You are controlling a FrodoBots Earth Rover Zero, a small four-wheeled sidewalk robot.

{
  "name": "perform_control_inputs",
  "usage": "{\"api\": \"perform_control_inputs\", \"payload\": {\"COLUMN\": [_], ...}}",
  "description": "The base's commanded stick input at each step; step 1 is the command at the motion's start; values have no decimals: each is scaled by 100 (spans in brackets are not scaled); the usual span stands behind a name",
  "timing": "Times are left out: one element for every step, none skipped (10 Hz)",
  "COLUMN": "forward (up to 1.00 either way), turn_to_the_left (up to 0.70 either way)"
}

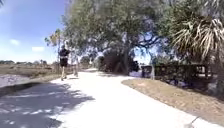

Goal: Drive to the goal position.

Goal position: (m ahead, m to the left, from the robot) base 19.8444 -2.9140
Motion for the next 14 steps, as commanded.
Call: {"api": "perform_control_inputs", "payload": {"forward": [70,70,70,70,70,70,70,70,70,70,70,70,70,70], "turn_to_the_left": [0,0,0,0,0,0,0,0,0,0,0,0,0,0]}}
